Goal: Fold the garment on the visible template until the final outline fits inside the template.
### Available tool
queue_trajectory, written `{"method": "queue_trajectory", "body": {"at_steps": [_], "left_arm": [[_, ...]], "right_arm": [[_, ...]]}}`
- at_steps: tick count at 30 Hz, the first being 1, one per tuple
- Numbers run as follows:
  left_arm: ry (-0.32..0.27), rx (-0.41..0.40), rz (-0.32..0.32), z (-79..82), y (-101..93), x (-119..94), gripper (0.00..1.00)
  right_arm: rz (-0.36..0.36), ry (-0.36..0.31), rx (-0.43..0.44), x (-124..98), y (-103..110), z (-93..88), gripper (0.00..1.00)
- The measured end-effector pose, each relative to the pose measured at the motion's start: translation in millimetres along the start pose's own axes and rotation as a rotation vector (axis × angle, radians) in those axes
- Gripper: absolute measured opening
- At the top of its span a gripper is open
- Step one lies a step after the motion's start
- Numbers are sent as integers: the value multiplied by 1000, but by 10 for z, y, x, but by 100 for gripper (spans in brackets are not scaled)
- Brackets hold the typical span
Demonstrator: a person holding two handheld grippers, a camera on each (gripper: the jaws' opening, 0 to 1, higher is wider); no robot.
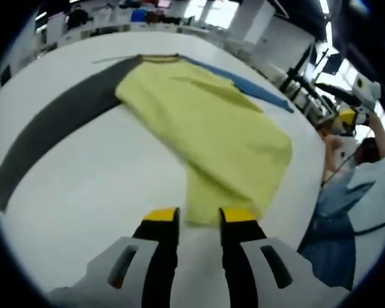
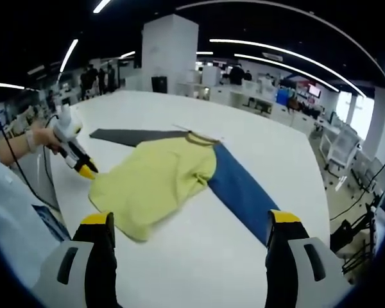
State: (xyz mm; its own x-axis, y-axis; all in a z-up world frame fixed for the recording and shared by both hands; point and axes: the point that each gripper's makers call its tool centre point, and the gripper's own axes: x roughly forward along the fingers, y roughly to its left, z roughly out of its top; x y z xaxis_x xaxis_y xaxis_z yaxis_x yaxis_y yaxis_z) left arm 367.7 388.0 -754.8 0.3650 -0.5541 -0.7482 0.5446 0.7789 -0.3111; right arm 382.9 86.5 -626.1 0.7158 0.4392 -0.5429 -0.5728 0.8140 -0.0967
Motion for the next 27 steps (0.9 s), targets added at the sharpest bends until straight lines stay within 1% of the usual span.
{"method": "queue_trajectory", "body": {"at_steps": [8, 11, 14, 16, 24, 25, 27], "left_arm": [[19, 22, -3, -13, -15, 46, 14], [22, 30, 8, -16, 6, 50, 12], [17, 26, 20, -17, 23, 55, 11], [20, 26, 23, -28, 25, 53, 9], [24, 15, 24, -79, -8, 60, 3], [22, 11, 30, -80, 0, 60, 1], [18, -16, 34, -82, -2, 61, 1]], "right_arm": [[0, 2, 0, 4, -5, -9, 97], [-1, 3, 2, 2, -6, -19, 97], [-1, 4, 7, -2, -3, -31, 97], [-1, 6, 9, -5, 2, -45, 97], [-2, 9, 14, -17, 10, -71, 96], [-2, 10, 15, -17, 12, -72, 96], [0, 10, 14, -15, 22, -74, 96]]}}
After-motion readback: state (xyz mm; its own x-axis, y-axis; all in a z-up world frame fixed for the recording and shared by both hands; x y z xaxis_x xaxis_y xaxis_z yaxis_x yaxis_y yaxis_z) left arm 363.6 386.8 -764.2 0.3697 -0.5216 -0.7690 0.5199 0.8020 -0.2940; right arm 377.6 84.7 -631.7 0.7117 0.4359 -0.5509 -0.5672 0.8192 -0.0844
